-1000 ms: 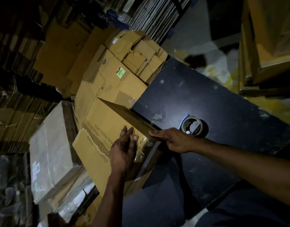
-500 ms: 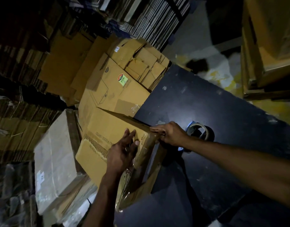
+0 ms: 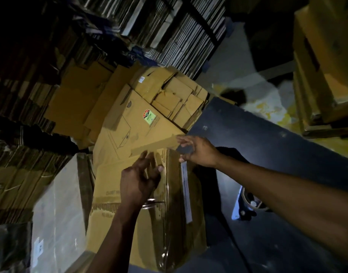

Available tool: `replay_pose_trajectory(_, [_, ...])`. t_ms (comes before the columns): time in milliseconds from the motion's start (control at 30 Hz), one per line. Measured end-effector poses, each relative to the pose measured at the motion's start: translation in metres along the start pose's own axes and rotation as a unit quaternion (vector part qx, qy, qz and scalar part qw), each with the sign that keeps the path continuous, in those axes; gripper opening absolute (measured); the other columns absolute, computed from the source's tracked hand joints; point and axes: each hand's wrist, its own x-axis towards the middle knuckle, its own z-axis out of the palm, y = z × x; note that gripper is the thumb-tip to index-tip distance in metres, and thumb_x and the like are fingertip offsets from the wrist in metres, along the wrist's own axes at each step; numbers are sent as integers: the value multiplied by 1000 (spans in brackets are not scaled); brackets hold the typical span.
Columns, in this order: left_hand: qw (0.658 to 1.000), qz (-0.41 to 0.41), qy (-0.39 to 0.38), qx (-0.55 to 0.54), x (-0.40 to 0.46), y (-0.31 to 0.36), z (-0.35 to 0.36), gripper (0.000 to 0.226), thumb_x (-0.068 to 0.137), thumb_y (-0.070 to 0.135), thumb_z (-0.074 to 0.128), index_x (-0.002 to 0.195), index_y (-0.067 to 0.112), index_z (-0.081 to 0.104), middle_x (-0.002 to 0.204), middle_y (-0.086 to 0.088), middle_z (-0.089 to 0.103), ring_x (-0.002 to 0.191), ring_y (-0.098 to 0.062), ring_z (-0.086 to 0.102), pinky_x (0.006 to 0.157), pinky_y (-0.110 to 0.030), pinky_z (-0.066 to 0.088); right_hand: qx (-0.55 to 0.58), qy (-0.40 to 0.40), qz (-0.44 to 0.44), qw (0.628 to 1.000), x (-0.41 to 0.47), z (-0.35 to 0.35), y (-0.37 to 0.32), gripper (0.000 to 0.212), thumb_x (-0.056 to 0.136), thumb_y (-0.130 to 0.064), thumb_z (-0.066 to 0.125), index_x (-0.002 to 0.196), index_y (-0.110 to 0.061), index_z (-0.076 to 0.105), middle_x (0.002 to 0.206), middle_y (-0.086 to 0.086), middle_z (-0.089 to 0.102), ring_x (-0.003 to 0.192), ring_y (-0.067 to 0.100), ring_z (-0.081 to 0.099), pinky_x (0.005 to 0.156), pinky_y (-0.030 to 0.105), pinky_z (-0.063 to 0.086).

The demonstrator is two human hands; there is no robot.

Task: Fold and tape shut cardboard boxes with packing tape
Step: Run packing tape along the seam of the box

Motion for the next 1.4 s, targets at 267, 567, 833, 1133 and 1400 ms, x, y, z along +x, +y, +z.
replay_pose_trajectory(267, [981, 32, -63, -182, 46, 3, 10, 36, 109, 42, 64, 142, 33, 72, 135, 15, 75, 127, -6, 69, 103, -36, 58, 111, -12, -31, 993, -2, 10, -21, 85, 81, -9, 93, 155, -28, 55, 151, -22, 57, 140, -4, 51, 114, 30, 49])
replay_pose_trajectory(567, [946, 27, -15, -323, 53, -13, 37, 22, 105, 28, 65, 116, 28, 84, 113, 2, 82, 107, -23, 77, 95, -58, 60, 114, 110, -67, 985, -28, 40, -10, 49, 90, -5, 84, 133, -25, 74, 136, -13, 71, 128, -1, 64, 110, 31, 54])
replay_pose_trajectory(833, [937, 71, 3, -343, 58, -22, 44, 23, 104, 31, 64, 116, 27, 84, 109, 3, 83, 106, -20, 78, 97, -57, 59, 14, 205, -122, 971, -54, 58, -1, 41, 100, -3, 71, 131, -30, 76, 141, -21, 66, 134, -3, 59, 112, 27, 51])
replay_pose_trajectory(1133, [942, 83, 3, -324, 64, -20, 43, 23, 101, 37, 63, 111, 35, 84, 105, 10, 83, 103, -13, 77, 97, -55, 61, 18, 180, -93, 979, -37, 80, -32, 69, 100, 0, 51, 159, -36, 47, 160, -14, 50, 146, -5, 44, 120, 21, 39])
replay_pose_trajectory(1400, [946, 67, 15, -317, 60, -16, 39, 24, 98, 40, 65, 109, 34, 86, 101, 10, 83, 100, -15, 78, 96, -56, 61, 64, 180, -78, 978, -50, 51, -29, 26, 103, -35, 59, 113, -34, 83, 125, -12, 77, 118, 6, 70, 104, 44, 59])
